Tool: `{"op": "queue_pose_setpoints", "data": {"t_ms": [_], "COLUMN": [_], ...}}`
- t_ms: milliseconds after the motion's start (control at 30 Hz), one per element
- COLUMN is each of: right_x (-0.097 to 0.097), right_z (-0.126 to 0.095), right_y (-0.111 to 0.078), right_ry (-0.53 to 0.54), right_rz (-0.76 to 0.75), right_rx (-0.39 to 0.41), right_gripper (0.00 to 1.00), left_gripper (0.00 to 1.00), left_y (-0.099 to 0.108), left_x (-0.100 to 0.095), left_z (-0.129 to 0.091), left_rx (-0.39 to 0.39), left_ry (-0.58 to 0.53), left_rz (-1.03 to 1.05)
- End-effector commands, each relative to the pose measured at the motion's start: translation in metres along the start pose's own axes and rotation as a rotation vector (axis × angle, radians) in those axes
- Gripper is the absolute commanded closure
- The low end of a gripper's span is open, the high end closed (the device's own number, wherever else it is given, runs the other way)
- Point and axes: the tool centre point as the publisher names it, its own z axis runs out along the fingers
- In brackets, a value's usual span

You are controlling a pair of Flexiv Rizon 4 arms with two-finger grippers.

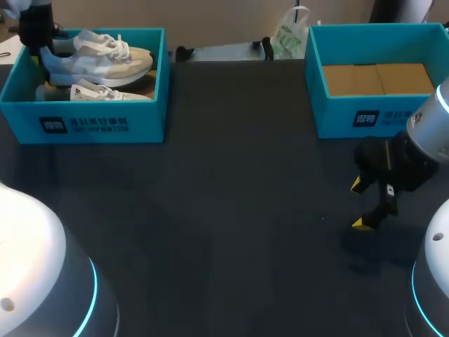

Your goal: Take the shoe out of the shoebox, open the shoe tongue, remove and reinsert the insole, then place the shoe into the shoebox

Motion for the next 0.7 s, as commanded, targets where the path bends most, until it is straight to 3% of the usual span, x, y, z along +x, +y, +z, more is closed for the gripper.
{"op": "queue_pose_setpoints", "data": {"t_ms": [33,333,700], "right_x": [0.001,0.001,0.001], "right_z": [0.000,0.000,0.000], "right_y": [0.000,0.000,0.000], "right_ry": [-0.002,-0.002,-0.002], "right_rz": [0.000,0.000,0.000], "right_rx": [0.001,0.001,0.001], "right_gripper": [0.00,0.00,0.00], "left_gripper": [1.00,1.00,1.00], "left_y": [0.013,0.018,0.020], "left_x": [-0.002,-0.006,-0.014], "left_z": [0.007,0.024,0.027], "left_rx": [0.020,0.040,0.041], "left_ry": [0.006,0.017,0.007], "left_rz": [0.005,0.005,0.017]}}
